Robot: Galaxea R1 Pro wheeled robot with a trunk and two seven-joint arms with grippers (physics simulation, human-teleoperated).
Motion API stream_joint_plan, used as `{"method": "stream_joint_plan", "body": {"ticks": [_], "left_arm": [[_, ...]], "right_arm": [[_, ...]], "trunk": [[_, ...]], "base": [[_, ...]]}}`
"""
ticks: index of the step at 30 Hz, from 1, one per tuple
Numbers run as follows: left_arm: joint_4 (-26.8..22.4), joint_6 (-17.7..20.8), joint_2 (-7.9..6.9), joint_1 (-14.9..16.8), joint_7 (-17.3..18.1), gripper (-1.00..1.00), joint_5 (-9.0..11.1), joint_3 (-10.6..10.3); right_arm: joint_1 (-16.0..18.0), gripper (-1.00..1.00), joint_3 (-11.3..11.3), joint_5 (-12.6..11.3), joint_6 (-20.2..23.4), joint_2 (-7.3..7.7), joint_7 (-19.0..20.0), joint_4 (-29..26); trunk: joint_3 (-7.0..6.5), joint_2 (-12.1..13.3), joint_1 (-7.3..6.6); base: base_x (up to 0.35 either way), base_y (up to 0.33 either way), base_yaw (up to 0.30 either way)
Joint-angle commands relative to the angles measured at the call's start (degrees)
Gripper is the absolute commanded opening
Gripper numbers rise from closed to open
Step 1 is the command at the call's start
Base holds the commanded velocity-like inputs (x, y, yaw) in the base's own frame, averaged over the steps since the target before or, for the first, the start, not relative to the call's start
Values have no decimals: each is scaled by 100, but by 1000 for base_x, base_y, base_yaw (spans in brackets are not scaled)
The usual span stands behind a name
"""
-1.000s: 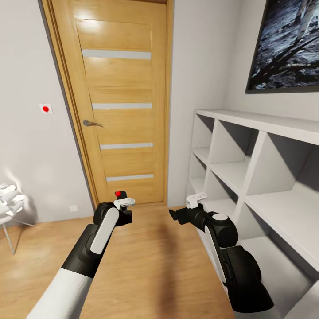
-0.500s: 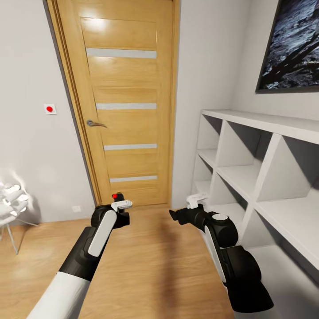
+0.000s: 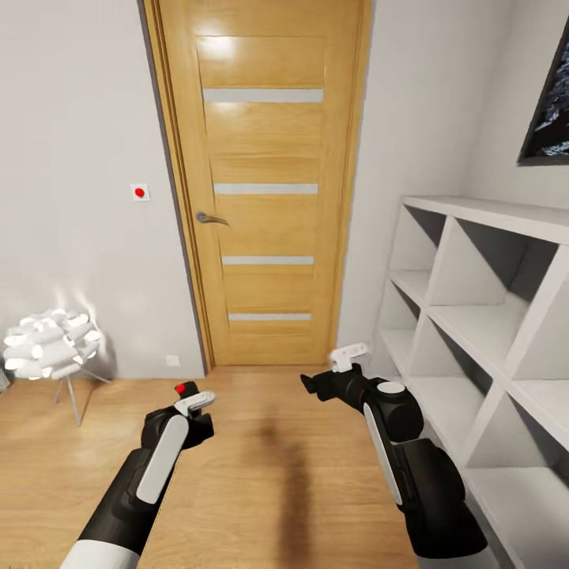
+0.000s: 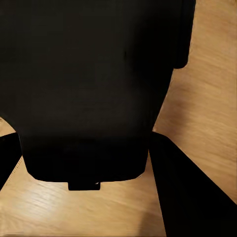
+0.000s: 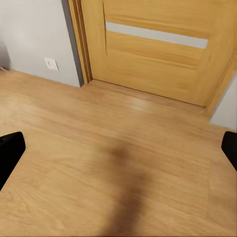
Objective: Attach the digital camera to the camera tripod in the bedroom.
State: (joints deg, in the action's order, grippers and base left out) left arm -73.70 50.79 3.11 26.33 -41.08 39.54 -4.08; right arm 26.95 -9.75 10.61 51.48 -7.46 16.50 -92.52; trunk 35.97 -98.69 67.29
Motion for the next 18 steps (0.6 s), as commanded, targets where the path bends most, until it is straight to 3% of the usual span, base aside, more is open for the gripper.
{"method": "stream_joint_plan", "body": {"ticks": [1,11,18], "left_arm": [[-2,10,-4,-4,-45,-100,44,7],[5,5,-53,-38,-37,-100,59,46],[5,8,-98,-47,-40,-100,54,55]], "right_arm": [[3,100,2,64,23,-1,46,-7],[3,100,-5,78,14,-1,46,-6],[-26,100,-10,98,5,0,53,-3]], "trunk": [[6,-3,0],[19,-3,0],[36,-3,0]], "base": [[130,0,295],[274,0,295],[68,0,295]]}}
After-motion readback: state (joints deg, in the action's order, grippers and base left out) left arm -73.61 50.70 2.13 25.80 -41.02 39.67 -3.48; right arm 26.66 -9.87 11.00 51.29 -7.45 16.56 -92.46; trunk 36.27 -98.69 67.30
